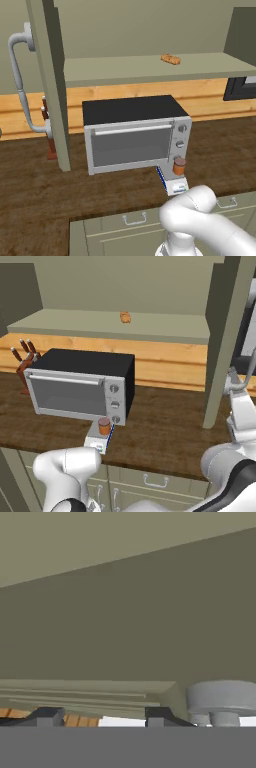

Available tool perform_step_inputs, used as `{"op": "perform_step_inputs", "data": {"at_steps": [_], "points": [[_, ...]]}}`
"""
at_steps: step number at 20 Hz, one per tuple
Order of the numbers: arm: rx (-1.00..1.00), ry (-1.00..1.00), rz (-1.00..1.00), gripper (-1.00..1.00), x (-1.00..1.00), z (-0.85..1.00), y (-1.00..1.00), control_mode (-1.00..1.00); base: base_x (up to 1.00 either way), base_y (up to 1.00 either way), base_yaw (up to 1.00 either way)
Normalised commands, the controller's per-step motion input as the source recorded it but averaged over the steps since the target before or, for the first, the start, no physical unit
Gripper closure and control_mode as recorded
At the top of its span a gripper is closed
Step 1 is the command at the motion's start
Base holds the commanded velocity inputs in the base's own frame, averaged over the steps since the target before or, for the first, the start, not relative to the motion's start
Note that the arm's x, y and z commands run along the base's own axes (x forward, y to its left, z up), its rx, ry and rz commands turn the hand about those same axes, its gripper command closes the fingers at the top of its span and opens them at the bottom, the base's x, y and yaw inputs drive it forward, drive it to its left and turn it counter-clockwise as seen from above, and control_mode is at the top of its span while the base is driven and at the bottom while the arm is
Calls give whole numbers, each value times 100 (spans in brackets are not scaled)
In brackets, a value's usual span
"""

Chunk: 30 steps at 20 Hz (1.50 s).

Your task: Pick the jam and place it on the digital scale for weighing, and close the cabinet.

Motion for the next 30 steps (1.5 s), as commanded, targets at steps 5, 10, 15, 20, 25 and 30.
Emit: {"op": "perform_step_inputs", "data": {"at_steps": [5, 10, 15, 20, 25, 30], "points": [[-31, 0, -1, -100, 2, 19, 85, -100, 0, 0, 0], [-30, -8, 3, -100, 50, 45, 100, -100, 0, 0, 0], [-6, -8, 3, -100, 65, 37, 46, -100, 0, 0, 0], [0, -5, 1, -100, 70, 2, 38, -100, 0, 0, 0], [2, 0, 0, -100, 99, -13, 34, -100, 0, 0, 0], [0, 1, -6, -100, 100, -20, 38, -100, 0, 0, 0]]}}
